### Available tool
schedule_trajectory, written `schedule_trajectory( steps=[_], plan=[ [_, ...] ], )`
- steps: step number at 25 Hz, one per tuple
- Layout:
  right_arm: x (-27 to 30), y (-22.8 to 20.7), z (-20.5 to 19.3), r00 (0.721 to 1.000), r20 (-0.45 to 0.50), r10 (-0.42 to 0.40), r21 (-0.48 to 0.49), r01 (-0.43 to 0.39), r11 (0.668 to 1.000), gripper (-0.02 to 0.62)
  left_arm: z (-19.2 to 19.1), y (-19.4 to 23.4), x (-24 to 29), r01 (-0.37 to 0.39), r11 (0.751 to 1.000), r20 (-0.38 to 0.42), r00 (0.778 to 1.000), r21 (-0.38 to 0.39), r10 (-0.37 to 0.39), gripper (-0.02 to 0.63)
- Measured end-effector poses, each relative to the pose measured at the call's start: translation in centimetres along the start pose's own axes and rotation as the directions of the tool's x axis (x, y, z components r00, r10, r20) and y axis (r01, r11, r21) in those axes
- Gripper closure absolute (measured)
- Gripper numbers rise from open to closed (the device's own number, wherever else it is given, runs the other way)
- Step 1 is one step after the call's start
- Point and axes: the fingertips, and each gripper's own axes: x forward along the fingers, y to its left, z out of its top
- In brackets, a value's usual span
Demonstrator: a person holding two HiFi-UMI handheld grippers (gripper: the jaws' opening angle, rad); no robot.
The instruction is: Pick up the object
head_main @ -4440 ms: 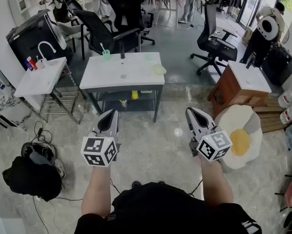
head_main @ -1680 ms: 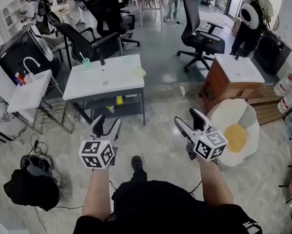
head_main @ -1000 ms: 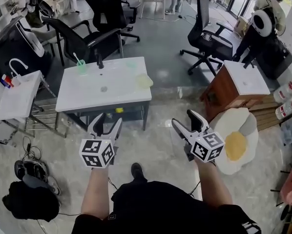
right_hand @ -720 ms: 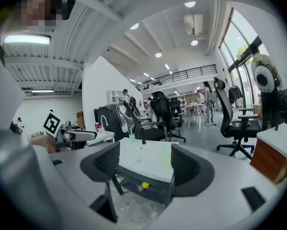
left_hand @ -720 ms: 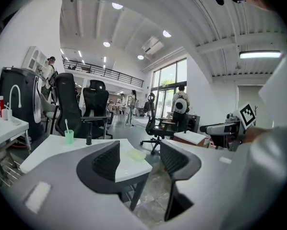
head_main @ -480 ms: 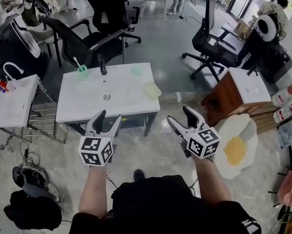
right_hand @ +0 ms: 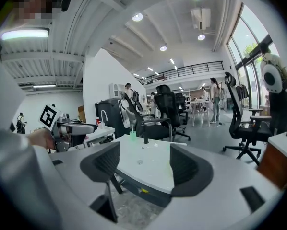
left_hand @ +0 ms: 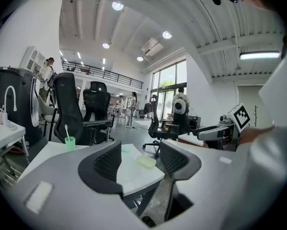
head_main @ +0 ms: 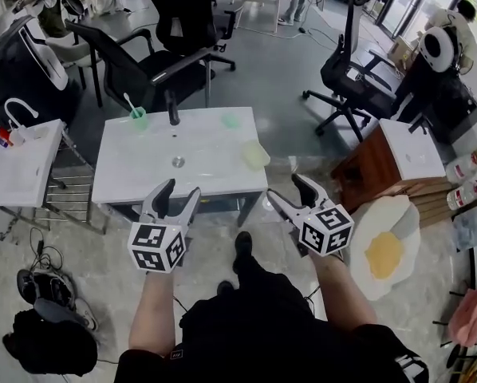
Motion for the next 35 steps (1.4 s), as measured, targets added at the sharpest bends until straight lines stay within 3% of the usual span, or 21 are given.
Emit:
schedule_trajectory(
  steps=[8, 21, 28, 35],
  plan=[
    [6.4, -3.6, -0.5, 0.998, -0.023, 0.053, 0.027, -0.052, 0.998, 0.295, -0.5, 3.1, 4.6, -0.035, 0.999, -0.041, 0.999, -0.011, 0.035, 0.348],
    [17.4, -13.5, 0.4, 0.99, -0.089, 0.112, 0.045, -0.109, 0.993, 0.295, 2.6, 7.7, 18.2, -0.06, 0.998, -0.109, 0.992, -0.007, 0.059, 0.348],
    [20.4, -13.5, -2.5, 0.973, -0.194, 0.126, 0.048, -0.119, 0.992, 0.295, 2.4, 9.2, 20.9, -0.033, 0.999, -0.133, 0.991, -0.01, 0.032, 0.348],
    [22.5, -13.0, -4.8, 0.955, -0.293, 0.045, 0.036, -0.036, 0.999, 0.295, 1.3, 11.4, 21.7, 0.037, 0.999, -0.14, 0.989, -0.004, -0.038, 0.35]
  ],
)
